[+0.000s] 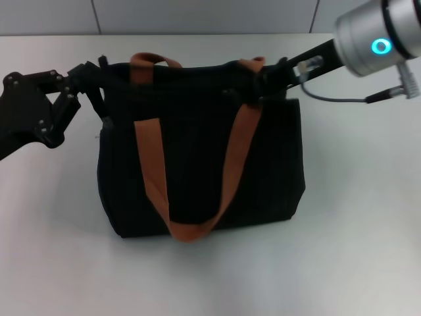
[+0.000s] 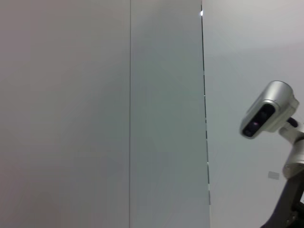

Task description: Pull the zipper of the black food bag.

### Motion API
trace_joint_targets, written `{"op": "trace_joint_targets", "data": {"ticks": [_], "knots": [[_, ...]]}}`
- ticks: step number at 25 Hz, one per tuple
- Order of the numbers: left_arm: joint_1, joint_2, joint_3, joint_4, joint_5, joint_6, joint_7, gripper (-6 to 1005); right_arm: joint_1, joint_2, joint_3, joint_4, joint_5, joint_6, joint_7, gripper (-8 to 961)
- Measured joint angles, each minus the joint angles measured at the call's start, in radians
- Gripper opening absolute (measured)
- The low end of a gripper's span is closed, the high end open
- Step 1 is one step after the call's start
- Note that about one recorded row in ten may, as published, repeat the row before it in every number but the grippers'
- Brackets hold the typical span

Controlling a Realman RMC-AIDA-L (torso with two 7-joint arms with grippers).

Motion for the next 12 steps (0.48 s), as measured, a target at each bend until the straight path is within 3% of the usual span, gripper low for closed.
{"op": "trace_joint_targets", "data": {"ticks": [12], "knots": [[-0.001,0.004,-0.003,-0.004,-0.004,-0.009,0.000,19,-0.079,0.004,0.006,-0.109,0.017,-0.022,0.014,-3]]}}
